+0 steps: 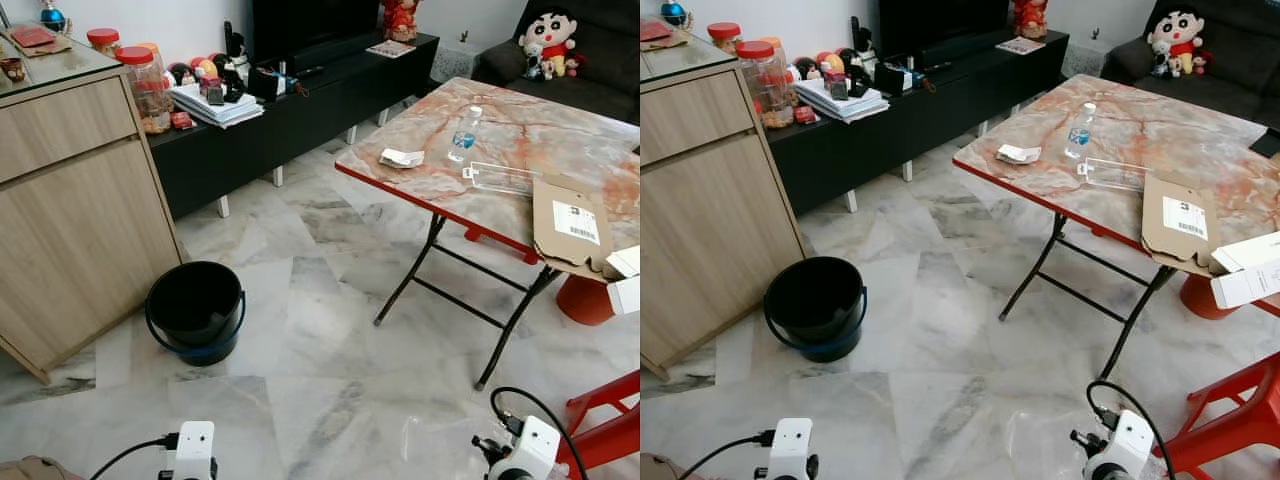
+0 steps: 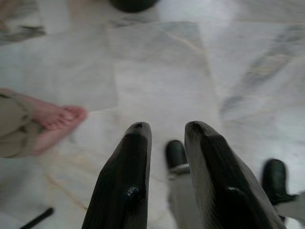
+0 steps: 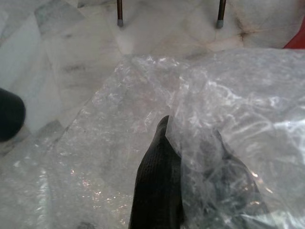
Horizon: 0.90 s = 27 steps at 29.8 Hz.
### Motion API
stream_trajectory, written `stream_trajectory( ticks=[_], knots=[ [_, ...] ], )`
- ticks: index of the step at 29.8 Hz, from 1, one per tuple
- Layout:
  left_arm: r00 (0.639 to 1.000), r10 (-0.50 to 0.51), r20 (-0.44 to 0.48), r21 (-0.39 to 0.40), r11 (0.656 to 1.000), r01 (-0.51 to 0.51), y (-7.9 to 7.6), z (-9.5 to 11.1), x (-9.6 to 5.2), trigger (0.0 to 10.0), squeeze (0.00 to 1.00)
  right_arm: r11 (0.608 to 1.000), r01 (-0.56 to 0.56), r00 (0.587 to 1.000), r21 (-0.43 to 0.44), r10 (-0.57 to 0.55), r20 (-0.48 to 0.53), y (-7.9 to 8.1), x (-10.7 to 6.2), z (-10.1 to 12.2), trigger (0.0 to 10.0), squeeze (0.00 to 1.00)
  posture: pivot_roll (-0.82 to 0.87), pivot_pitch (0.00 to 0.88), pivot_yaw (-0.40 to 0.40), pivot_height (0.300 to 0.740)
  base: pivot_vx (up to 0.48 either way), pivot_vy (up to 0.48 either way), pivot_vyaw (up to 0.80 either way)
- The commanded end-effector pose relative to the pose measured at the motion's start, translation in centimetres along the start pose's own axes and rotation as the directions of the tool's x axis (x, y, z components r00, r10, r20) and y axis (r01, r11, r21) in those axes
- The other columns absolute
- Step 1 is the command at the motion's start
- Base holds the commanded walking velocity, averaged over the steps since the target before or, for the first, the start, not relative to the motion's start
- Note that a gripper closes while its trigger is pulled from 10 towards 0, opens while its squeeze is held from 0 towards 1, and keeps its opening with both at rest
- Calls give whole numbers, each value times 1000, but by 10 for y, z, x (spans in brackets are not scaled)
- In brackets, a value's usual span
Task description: Picking trash to rubbish bin
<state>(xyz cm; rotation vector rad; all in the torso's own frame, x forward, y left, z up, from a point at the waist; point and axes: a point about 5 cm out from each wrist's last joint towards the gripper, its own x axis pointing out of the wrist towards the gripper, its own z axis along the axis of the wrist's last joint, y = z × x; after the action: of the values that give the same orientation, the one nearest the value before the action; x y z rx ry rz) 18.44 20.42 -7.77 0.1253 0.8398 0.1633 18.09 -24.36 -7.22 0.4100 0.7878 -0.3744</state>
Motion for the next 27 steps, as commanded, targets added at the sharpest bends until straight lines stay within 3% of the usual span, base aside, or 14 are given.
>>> stream_trajectory(
  ticks=[1,8,19,21,23,27],
  knots=[
    [1000,12,6,15,1000,-12,5,-1,0,10000,0,1000,1,1000,-20,-1,-5,2,0,-2,10000,0,-172,0,-63,740,0,0,0],
    [1000,23,-14,16,1000,-23,9,-7,-2,10000,0,1000,-7,1000,-21,6,-17,5,0,-7,10000,0,-167,0,-59,740,0,0,0],
    [1000,-27,-5,2,1000,27,-10,-1,-1,10000,0,999,-33,999,-41,31,-26,11,0,-9,10000,0,-172,0,-67,740,0,0,0],
    [999,-43,-8,15,999,43,-13,0,-1,10000,0,996,-51,998,-75,48,-39,14,1,-11,10000,0,-173,0,-68,740,0,0,0],
    [996,-90,-8,73,993,91,-23,1,-1,10000,0,971,-103,992,-214,83,-100,22,0,-21,10000,0,-170,0,-68,740,0,0,0],
    [994,-105,-4,91,990,105,-27,2,-1,10000,0,953,-120,988,-277,88,-127,25,-1,-26,10000,0,-171,0,-69,740,0,0,222]
  ],
)
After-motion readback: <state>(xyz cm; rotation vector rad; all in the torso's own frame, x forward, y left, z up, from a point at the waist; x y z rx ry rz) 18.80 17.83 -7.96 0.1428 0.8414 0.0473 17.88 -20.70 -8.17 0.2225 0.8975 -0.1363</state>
